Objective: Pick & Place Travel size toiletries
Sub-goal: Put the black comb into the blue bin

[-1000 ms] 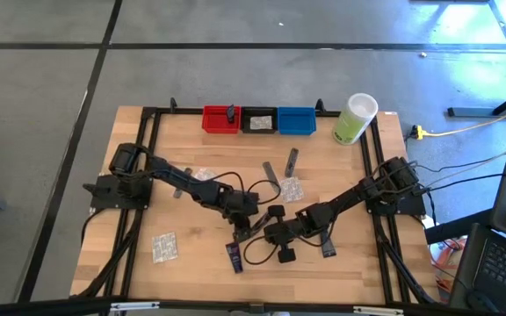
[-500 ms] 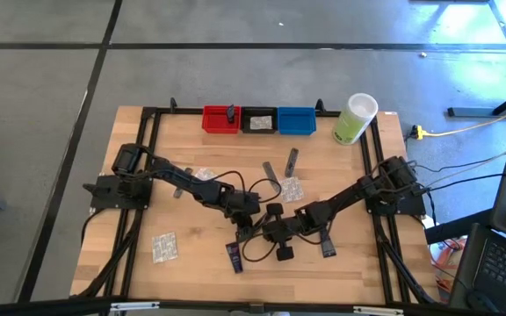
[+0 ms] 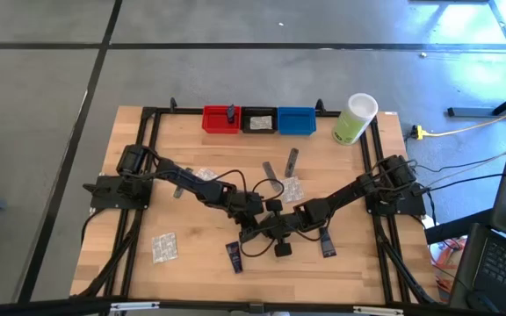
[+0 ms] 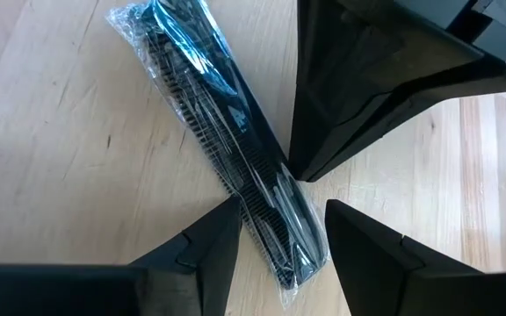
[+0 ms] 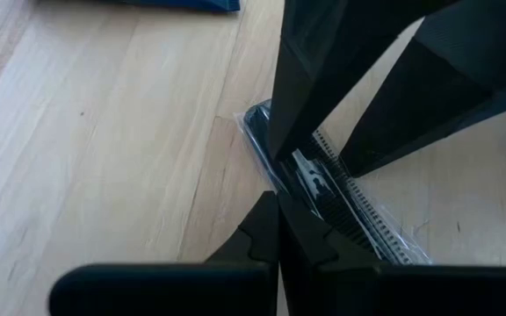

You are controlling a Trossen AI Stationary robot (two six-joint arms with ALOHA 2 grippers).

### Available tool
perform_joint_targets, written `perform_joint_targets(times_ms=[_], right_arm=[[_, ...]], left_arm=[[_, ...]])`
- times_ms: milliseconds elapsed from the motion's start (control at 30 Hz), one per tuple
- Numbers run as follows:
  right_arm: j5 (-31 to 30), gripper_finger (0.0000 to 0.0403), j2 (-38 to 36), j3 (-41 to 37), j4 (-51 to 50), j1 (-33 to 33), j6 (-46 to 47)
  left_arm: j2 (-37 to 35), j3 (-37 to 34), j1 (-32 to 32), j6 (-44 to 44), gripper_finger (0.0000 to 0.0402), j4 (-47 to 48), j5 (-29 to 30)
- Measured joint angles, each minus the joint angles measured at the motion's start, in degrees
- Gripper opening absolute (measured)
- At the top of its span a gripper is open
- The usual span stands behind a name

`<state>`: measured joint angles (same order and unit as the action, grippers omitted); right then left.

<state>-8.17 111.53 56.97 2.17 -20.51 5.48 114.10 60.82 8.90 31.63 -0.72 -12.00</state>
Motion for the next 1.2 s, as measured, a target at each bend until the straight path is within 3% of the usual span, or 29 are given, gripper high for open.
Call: perform_joint_targets(times_ms=[767, 933, 1200], right_arm=[[-6.0, 0.0000, 0.0, -0.1, 1.2, 1.0, -1.5], [-13.3, 0.0000, -0.1, 0.1, 4.0, 1.6, -2.5], [-10.1, 0.0000, -0.5, 0.0, 2.9, 1.2, -1.5]], left_arm=[[0.0, -0.1, 0.0, -0.9, 0.0168, 0.9, -0.1], [0.1, -0.1, -0.3, 0.0, 0.0168, 0.6, -1.8], [0.1, -0.2, -0.4, -1.8, 0.0168, 0.6, -1.6]])
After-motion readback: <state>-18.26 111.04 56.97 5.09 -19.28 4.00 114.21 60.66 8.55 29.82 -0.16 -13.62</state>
